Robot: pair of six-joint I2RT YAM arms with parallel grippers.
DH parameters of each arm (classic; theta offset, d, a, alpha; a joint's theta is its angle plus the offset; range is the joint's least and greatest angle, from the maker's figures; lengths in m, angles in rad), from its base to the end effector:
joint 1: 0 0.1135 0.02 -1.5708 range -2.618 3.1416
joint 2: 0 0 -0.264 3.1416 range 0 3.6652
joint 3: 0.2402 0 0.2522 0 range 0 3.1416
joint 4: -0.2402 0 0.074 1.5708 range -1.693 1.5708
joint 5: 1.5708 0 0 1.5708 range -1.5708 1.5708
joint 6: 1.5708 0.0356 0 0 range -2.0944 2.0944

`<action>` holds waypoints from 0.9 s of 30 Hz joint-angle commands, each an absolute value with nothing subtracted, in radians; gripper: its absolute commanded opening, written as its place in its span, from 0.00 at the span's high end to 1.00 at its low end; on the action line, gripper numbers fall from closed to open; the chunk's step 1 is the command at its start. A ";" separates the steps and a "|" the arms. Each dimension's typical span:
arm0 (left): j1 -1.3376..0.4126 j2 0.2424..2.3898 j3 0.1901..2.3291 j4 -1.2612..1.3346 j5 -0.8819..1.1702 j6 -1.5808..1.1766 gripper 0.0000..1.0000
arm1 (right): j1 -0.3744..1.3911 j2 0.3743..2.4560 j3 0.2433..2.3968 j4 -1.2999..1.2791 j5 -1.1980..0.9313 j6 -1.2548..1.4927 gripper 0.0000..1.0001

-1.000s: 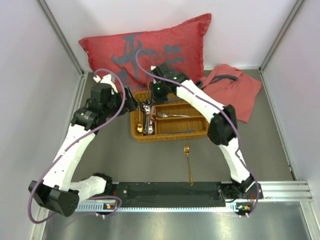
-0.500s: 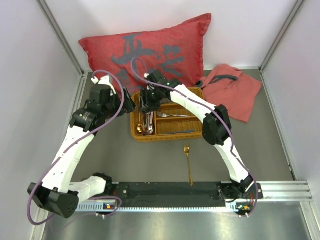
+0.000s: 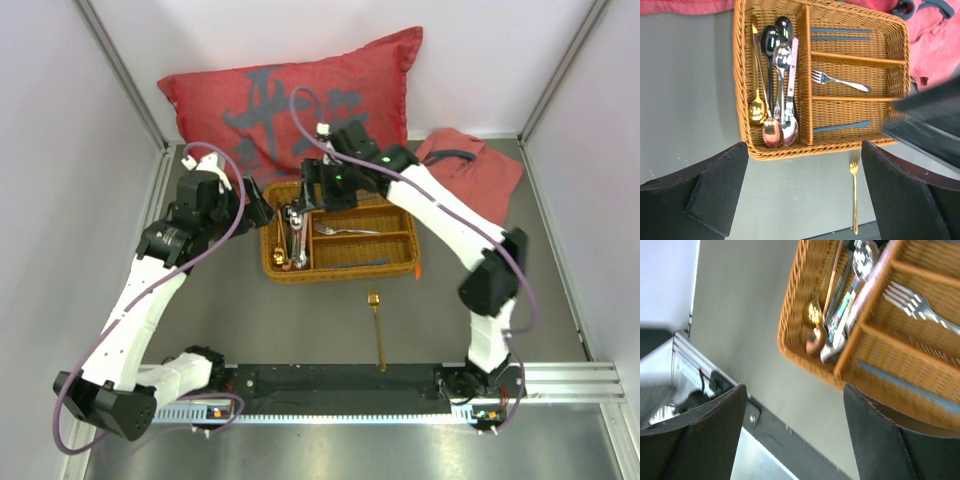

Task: Sort the eating utensils into containers

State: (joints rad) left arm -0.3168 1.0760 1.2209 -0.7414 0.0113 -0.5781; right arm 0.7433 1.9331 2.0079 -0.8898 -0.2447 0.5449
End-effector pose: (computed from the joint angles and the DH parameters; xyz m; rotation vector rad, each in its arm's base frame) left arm 0.2080 -0.0686 0.3790 -0.2820 2.1970 -0.5190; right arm 0.3091 0.2959 0.3595 -0.3757 2.5202 0.8569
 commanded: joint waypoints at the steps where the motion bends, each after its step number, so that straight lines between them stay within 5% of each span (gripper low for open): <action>1: -0.313 1.054 1.189 -0.700 0.060 -0.614 0.02 | 0.742 1.740 1.824 -0.956 -0.189 0.512 0.23; 13: -0.313 1.020 1.131 -0.693 0.094 -0.620 0.02 | 0.827 1.391 1.243 -1.016 -0.078 0.523 0.37; 18: -0.313 0.993 1.101 -0.703 0.081 -0.624 0.02 | 0.888 1.416 1.109 -0.965 -0.040 0.566 0.50; 27: -0.313 0.956 1.072 -0.710 0.061 -0.621 0.02 | 0.972 1.499 1.014 -0.853 0.041 0.640 0.51</action>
